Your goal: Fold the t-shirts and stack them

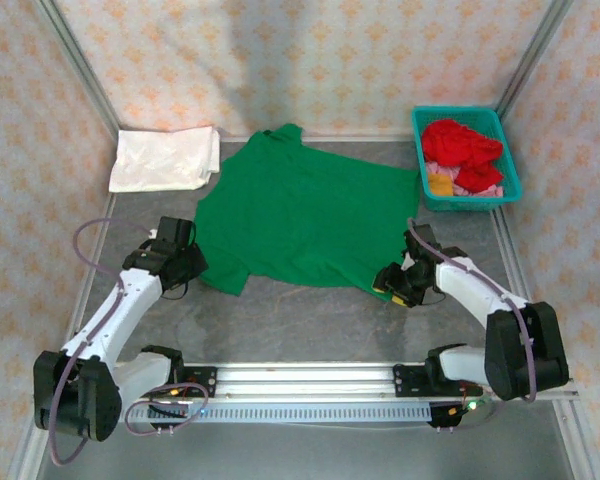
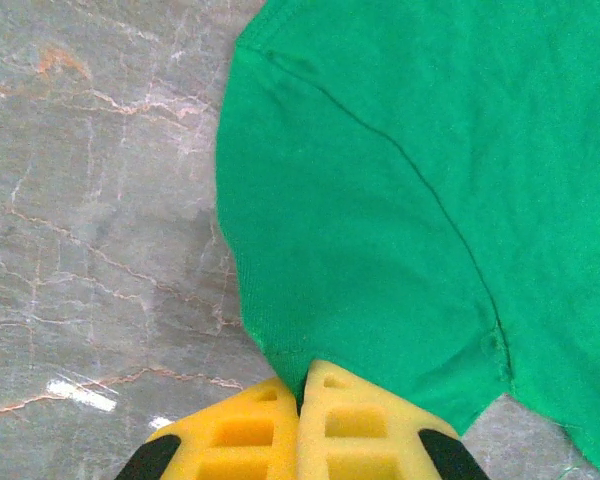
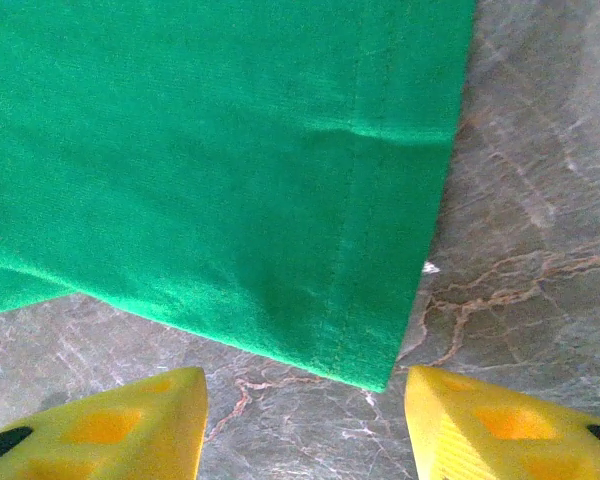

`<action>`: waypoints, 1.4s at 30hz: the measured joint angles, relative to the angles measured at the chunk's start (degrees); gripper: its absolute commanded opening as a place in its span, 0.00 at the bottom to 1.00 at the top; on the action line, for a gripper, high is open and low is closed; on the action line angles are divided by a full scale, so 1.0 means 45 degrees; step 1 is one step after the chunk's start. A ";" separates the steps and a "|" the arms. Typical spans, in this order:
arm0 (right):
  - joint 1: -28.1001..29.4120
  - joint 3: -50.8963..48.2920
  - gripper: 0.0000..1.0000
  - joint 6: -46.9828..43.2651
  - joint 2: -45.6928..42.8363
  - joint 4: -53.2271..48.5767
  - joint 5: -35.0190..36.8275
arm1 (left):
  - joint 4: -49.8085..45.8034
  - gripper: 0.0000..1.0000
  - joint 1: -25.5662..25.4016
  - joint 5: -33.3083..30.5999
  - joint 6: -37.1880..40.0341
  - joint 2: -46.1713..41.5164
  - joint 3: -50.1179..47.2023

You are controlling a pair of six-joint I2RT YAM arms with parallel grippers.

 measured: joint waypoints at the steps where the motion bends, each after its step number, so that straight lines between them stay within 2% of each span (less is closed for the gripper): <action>1: 0.0058 0.0000 0.56 0.0024 -0.0029 0.0000 0.0121 | -0.0015 0.00 0.0000 -0.0010 0.0005 -0.0029 0.0034; 7: 0.0403 -0.0301 0.51 0.0160 -0.0068 0.0631 0.0384 | -0.0010 0.00 0.0000 -0.0015 0.0000 -0.0049 0.0058; 8: 0.0486 -0.0398 0.47 0.0209 0.0078 0.0845 0.0393 | -0.0005 0.00 0.0000 -0.0015 0.0000 -0.0049 0.0053; 12: 0.0772 -0.0398 0.12 0.0389 0.0913 0.1413 0.0389 | 0.0039 0.00 0.0000 -0.0010 -0.0005 -0.0257 -0.0010; 14: 0.0831 -0.0316 0.01 0.0452 0.0952 0.1472 0.0345 | 0.0034 0.00 0.0000 -0.0015 -0.0005 -0.0568 -0.0019; 15: 0.0831 -0.0238 0.00 0.0505 0.0903 0.1447 0.0291 | 0.0029 0.00 0.0000 -0.0044 0.0000 -0.0806 -0.0024; 21: 0.0826 0.0481 0.00 0.0680 -0.0709 0.0476 -0.0262 | -0.0437 0.00 0.0005 -0.0330 0.0015 -0.2147 0.0024; 27: 0.0369 0.1365 0.00 0.1020 -0.2297 -0.1350 -0.1311 | -0.1171 0.00 0.0112 -0.0452 0.0248 -0.2433 0.0554; 28: 0.0146 0.1438 0.06 0.1049 -0.2472 -0.1554 -0.1341 | -0.1219 0.00 0.0126 -0.0466 0.0311 -0.2438 0.0646; 31: -0.0627 0.1685 0.37 0.1030 -0.2458 -0.1991 -0.1307 | -0.1214 0.00 0.0194 -0.0500 0.0427 -0.2419 0.0748; 37: -0.0845 0.1841 0.43 0.0622 -0.0204 -0.1525 -0.0277 | -0.0889 0.00 0.0335 -0.0534 0.0593 -0.1860 0.0549; 42: -0.0845 0.1141 0.42 0.0568 -0.0311 -0.0554 0.0078 | -0.0729 0.00 0.0335 -0.0602 0.0869 -0.1817 -0.0151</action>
